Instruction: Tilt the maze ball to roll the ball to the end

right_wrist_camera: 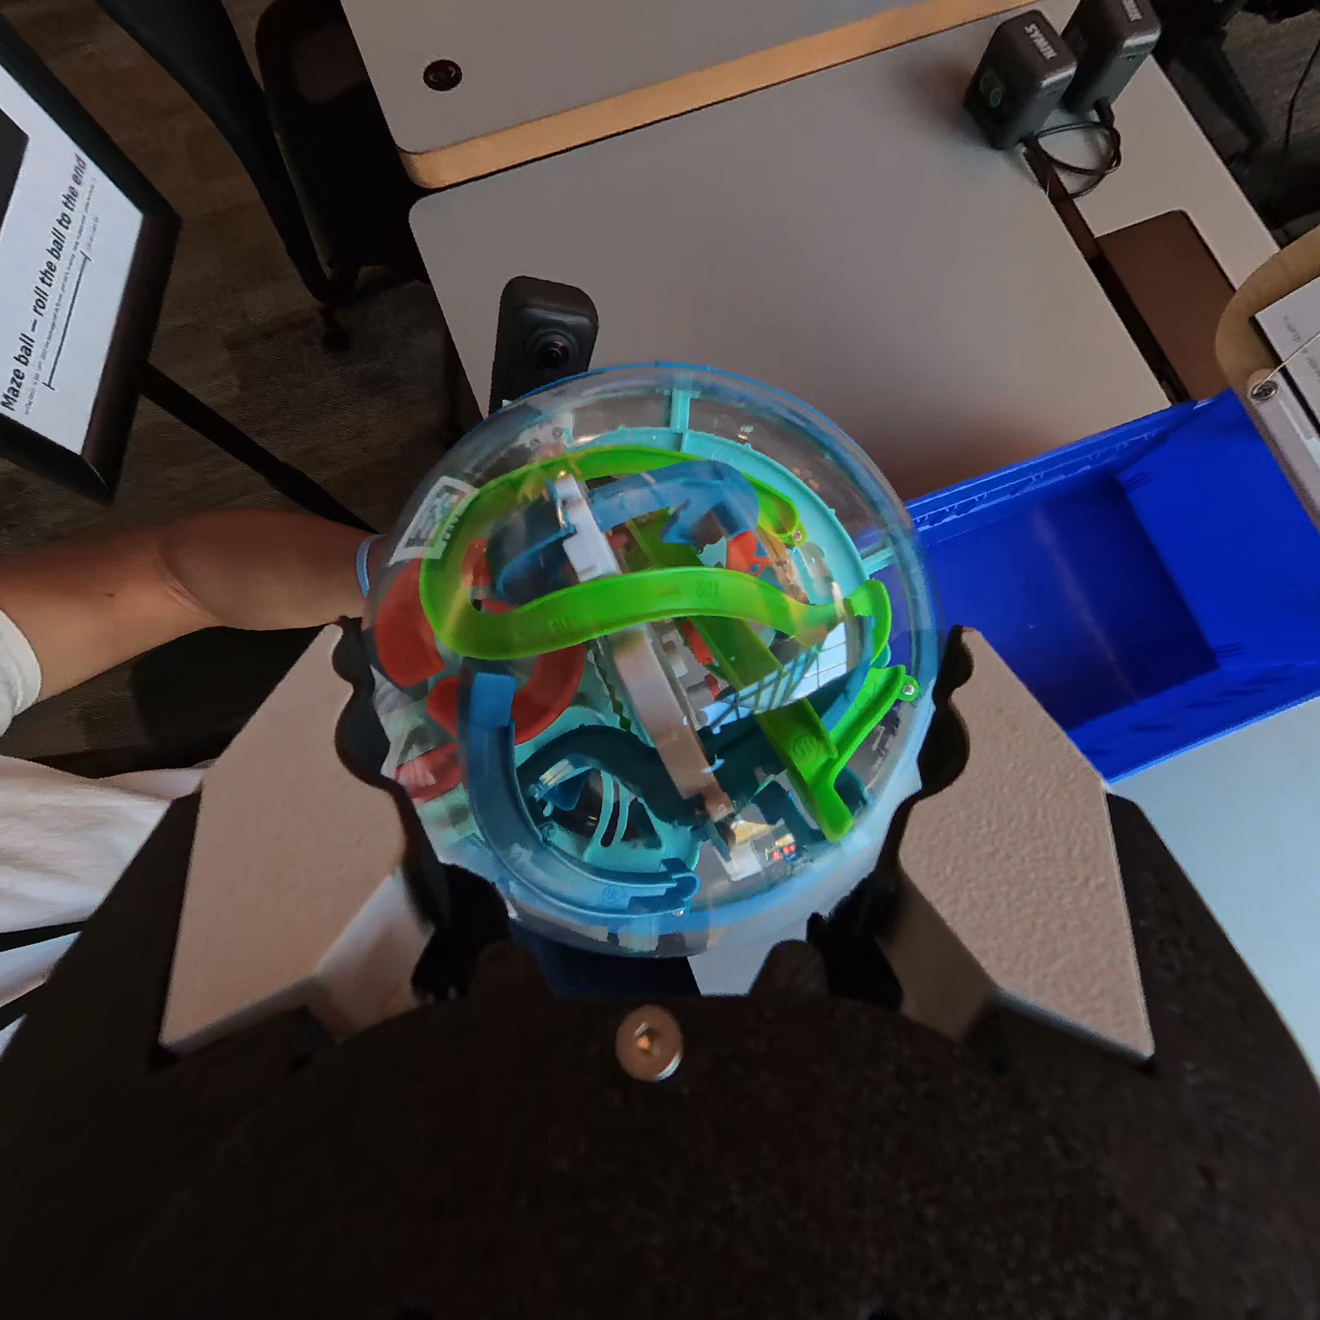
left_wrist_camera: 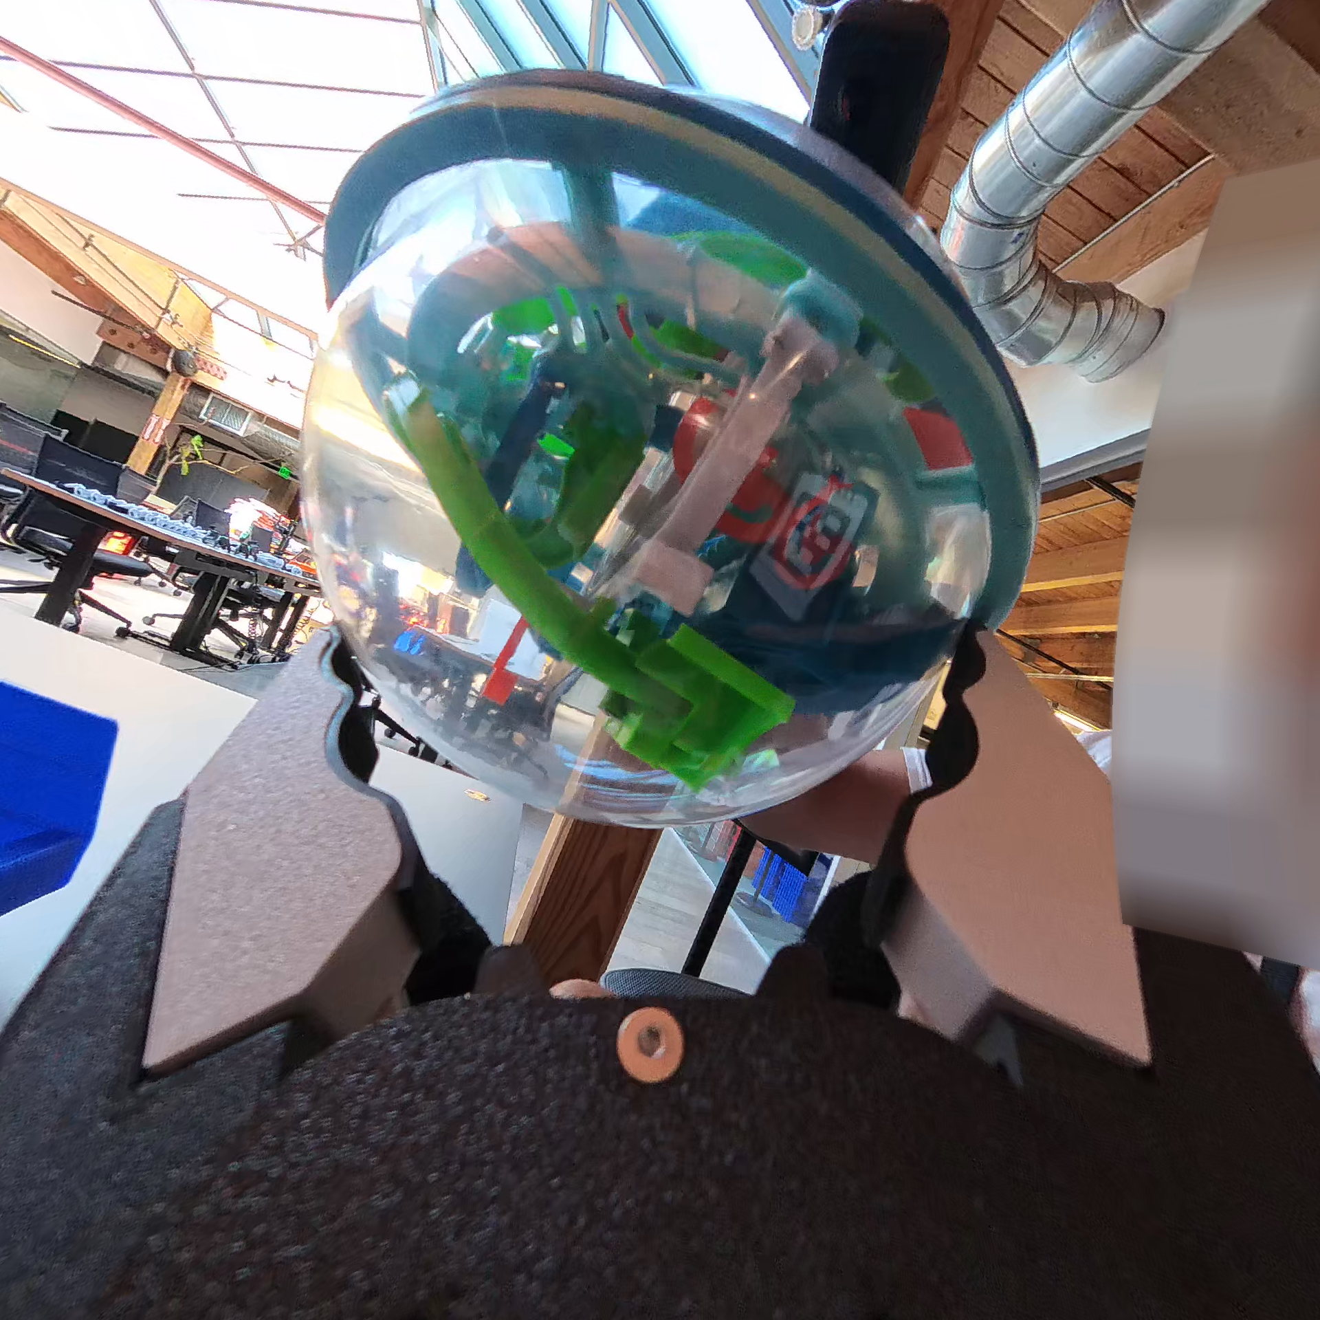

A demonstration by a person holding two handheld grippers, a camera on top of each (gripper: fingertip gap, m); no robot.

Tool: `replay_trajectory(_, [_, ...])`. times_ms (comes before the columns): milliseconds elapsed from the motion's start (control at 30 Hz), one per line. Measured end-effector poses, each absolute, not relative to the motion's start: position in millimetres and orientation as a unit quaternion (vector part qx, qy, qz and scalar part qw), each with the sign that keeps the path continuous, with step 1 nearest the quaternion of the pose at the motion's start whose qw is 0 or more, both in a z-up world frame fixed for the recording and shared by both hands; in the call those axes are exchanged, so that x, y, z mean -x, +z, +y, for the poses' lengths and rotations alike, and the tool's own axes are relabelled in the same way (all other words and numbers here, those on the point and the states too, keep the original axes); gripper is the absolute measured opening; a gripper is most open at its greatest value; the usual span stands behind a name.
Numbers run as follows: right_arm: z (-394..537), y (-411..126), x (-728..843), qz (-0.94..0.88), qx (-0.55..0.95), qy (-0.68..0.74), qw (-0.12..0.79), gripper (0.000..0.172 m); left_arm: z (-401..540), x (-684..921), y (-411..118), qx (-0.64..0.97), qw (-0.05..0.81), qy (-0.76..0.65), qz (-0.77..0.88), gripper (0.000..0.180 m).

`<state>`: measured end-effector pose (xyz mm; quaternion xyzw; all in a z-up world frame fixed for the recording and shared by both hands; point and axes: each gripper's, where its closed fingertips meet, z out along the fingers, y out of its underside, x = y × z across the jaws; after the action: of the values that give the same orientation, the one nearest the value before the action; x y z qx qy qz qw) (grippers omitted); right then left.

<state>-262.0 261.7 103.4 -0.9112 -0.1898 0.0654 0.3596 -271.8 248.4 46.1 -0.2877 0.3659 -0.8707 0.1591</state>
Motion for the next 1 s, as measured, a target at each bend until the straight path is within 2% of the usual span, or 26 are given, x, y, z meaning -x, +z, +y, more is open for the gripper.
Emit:
replay_trajectory(167, [259.8,106.2,264.5,-0.196,0.909,0.06,0.362,0.15,245.2,272.9,47.8,0.289,0.169,-0.865,0.374,0.155])
replay_trajectory(467, [253.9,105.6,264.5,-0.231,0.883,0.065,0.402,0.15,251.1,275.9,49.8,0.297,0.234,-0.832,0.406,0.155])
replay_trajectory(700, [249.2,105.9,261.0,-0.23,0.875,0.079,0.418,0.15,250.8,274.2,50.6,0.312,0.246,-0.82,0.412,0.155])
replay_trajectory(1000, [246.3,78.2,232.3,-0.174,0.879,0.164,0.414,0.15,260.9,260.3,38.8,0.379,0.238,-0.794,0.411,0.154])
